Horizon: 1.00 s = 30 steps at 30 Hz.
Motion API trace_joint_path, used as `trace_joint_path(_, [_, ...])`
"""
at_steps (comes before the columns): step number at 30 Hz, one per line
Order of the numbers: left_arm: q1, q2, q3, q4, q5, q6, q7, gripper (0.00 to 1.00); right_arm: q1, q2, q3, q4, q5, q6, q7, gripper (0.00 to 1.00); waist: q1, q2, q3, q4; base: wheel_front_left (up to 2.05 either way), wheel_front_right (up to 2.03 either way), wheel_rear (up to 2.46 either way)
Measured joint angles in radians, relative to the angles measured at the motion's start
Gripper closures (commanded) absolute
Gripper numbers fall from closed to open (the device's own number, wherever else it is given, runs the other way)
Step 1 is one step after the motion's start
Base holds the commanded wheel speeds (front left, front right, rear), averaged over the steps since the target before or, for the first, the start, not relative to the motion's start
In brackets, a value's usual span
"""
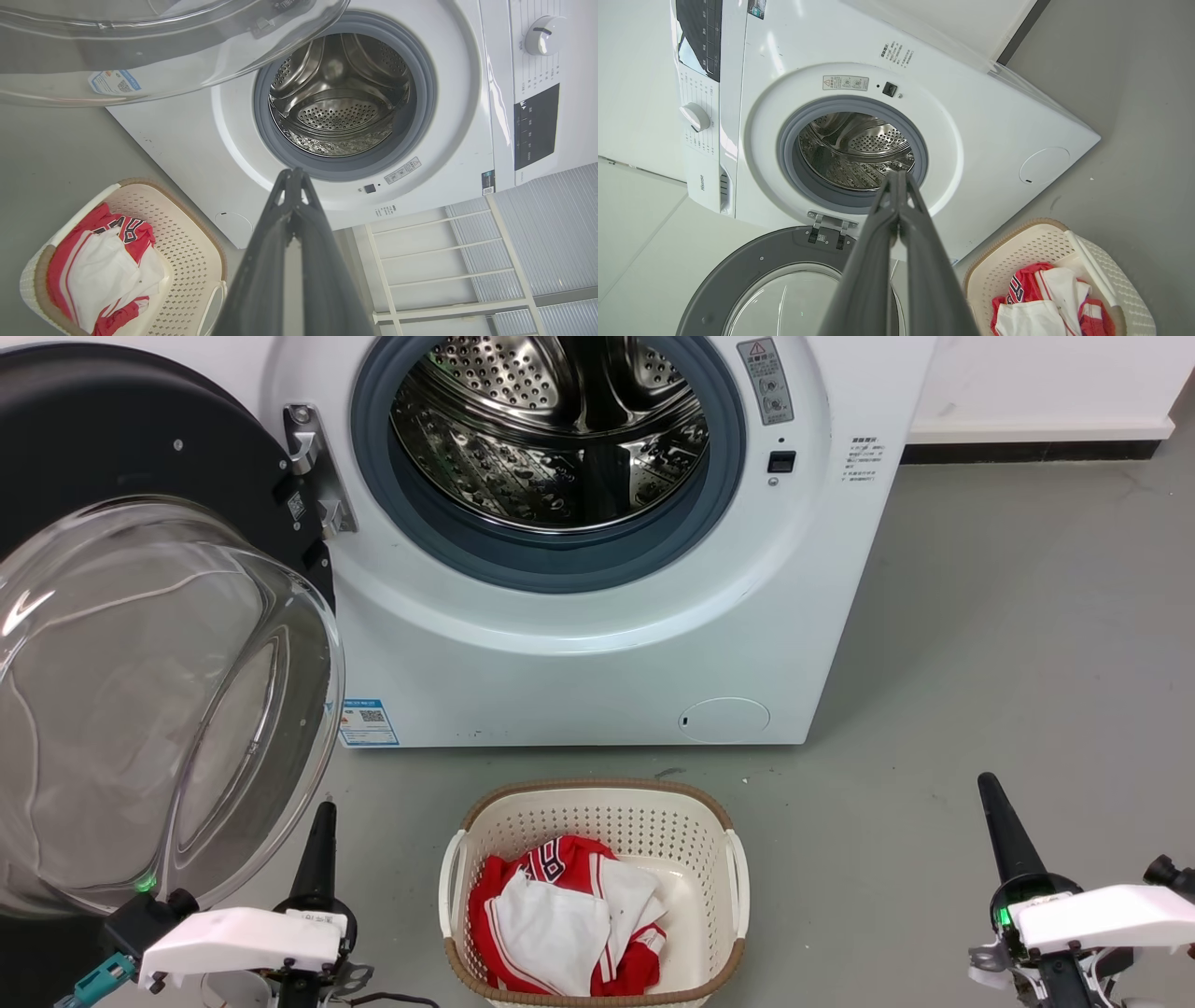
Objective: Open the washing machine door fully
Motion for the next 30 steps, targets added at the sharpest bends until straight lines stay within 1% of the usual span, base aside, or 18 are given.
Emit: trace_joint_path(30, [-0.036,0.0,0.019,0.034,-0.275,-0.027,0.067,1.0,-0.033,0.0,-0.023,0.04,0.263,0.0,0.054,1.0,0.0,0.0,-0.007,0.008,0.0,0.0,0.0])
